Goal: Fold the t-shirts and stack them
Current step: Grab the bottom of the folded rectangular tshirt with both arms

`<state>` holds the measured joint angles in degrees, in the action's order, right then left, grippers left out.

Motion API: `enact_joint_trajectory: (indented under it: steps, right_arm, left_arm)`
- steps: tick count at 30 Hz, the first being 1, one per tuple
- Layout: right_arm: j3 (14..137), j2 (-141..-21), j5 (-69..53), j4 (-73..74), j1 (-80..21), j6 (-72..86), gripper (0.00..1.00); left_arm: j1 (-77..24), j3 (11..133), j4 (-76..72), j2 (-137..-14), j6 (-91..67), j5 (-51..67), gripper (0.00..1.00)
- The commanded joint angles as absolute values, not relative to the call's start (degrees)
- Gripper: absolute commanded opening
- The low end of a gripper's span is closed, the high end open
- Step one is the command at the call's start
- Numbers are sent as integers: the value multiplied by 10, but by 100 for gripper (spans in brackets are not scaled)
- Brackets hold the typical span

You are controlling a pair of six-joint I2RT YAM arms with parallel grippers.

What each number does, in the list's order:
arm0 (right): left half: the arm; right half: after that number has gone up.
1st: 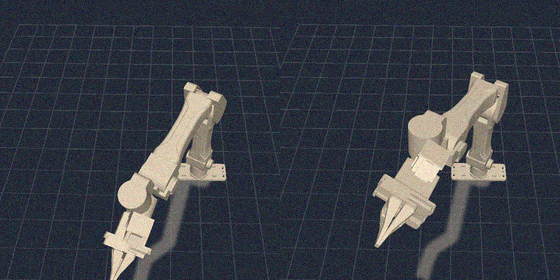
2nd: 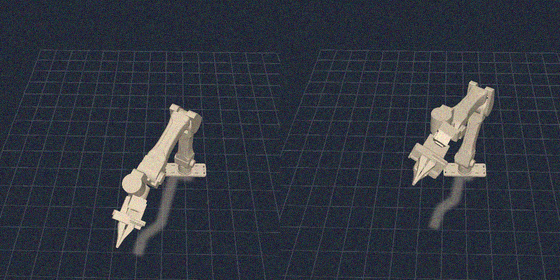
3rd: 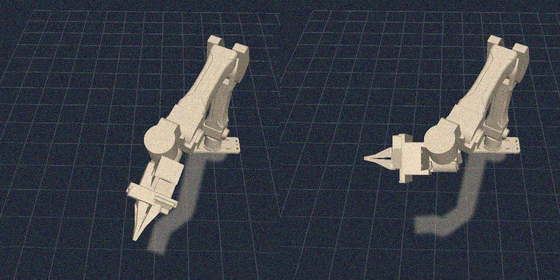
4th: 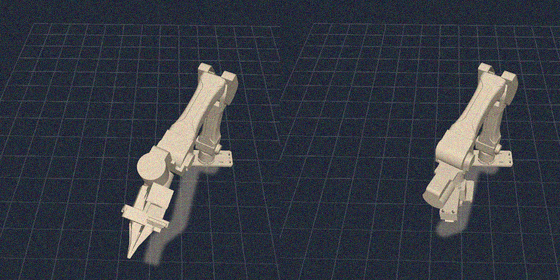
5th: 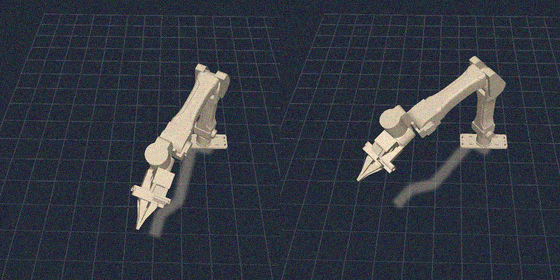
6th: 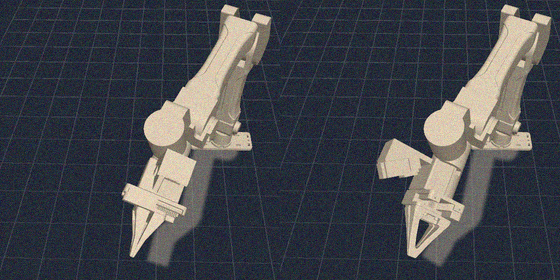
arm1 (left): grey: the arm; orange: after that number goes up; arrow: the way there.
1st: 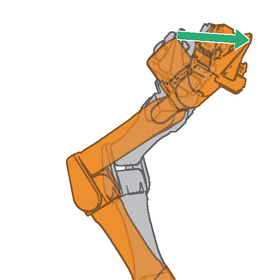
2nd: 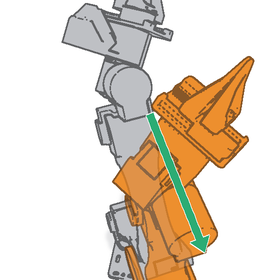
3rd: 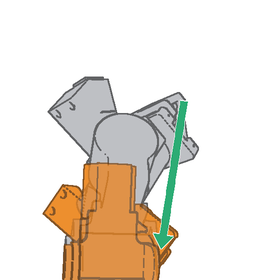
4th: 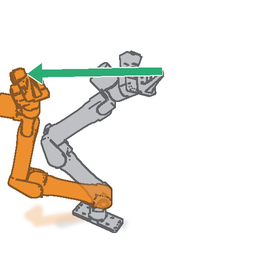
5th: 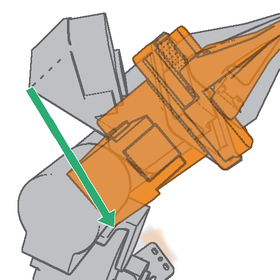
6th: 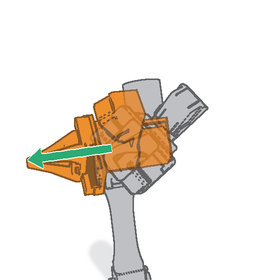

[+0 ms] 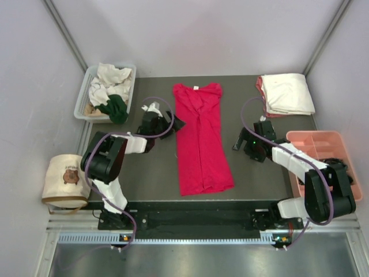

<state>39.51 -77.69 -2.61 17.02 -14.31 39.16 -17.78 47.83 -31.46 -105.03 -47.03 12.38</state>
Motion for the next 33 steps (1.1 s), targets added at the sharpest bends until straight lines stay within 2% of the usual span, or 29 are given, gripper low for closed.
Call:
enact_joint_trajectory:
  steps: [1,6,11,19,23,33]
  right_arm:
    - [374,-692,16,193,-191,381,99]
    - [388,-605,62,256,-264,348,98]
    - [441,-596,114,304,-363,328,96]
    - [490,-693,200,319,-522,346,80]
    - [498,-752,214,306,-570,380,58]
    - [472,-784,194,282,-617,437,47]
  left_arm:
    - [-270,431,-224,-934,-403,73,99]
    - [-282,355,-208,-862,-412,59,99]
    - [-266,345,-145,-818,-407,-16,99]
    - [-120,346,-144,-795,-406,71,99]
    - [-111,355,-126,-788,-391,81,99]
    - [-110,332,-141,-794,-402,105,99]
